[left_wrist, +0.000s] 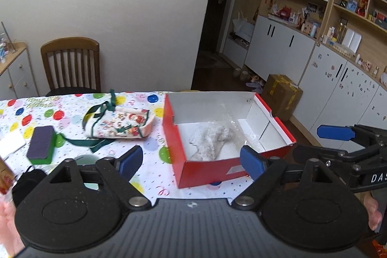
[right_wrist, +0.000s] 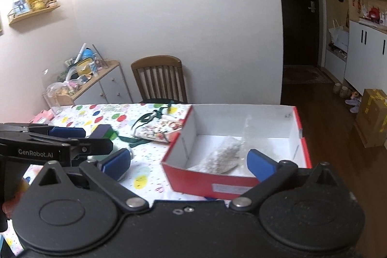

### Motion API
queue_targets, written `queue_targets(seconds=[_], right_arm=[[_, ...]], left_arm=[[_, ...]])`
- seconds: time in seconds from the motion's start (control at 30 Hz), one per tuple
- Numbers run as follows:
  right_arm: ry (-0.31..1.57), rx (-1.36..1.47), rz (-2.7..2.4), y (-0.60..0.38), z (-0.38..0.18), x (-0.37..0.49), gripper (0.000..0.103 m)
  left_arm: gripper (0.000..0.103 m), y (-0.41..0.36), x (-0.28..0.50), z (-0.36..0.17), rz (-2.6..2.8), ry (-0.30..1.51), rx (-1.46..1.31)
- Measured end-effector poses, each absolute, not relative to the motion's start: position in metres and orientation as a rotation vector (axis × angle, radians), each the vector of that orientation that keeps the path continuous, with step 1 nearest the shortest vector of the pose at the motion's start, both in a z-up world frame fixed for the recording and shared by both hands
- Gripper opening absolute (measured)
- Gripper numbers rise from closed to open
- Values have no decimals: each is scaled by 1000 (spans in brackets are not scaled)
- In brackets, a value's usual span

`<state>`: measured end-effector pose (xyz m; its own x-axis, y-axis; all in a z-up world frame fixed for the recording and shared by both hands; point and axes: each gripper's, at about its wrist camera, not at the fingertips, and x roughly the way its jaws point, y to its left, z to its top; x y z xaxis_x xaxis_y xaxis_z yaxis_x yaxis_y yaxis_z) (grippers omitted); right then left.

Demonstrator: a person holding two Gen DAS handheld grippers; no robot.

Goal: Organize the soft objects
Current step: 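Grasp the black cloth bag with the left gripper while the right gripper grasps the panda snack bag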

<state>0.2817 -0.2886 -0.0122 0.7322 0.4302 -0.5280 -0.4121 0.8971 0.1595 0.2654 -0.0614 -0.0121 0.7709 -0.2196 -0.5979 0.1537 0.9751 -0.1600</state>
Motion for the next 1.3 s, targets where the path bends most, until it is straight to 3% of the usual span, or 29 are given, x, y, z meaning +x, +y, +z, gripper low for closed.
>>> queue_targets(seconds=[0.13, 0.73, 1.3], right_arm=[[590, 20, 479, -269, -15, 264, 103], [701, 75, 363, -181, -65, 216, 103], [891, 147, 235, -103, -139, 222, 103]], left_arm=[[101, -39, 245, -13, -211, 631, -115], [103, 83, 193, -58, -120, 639, -189], [103, 150, 202, -122, -61, 667, -99]])
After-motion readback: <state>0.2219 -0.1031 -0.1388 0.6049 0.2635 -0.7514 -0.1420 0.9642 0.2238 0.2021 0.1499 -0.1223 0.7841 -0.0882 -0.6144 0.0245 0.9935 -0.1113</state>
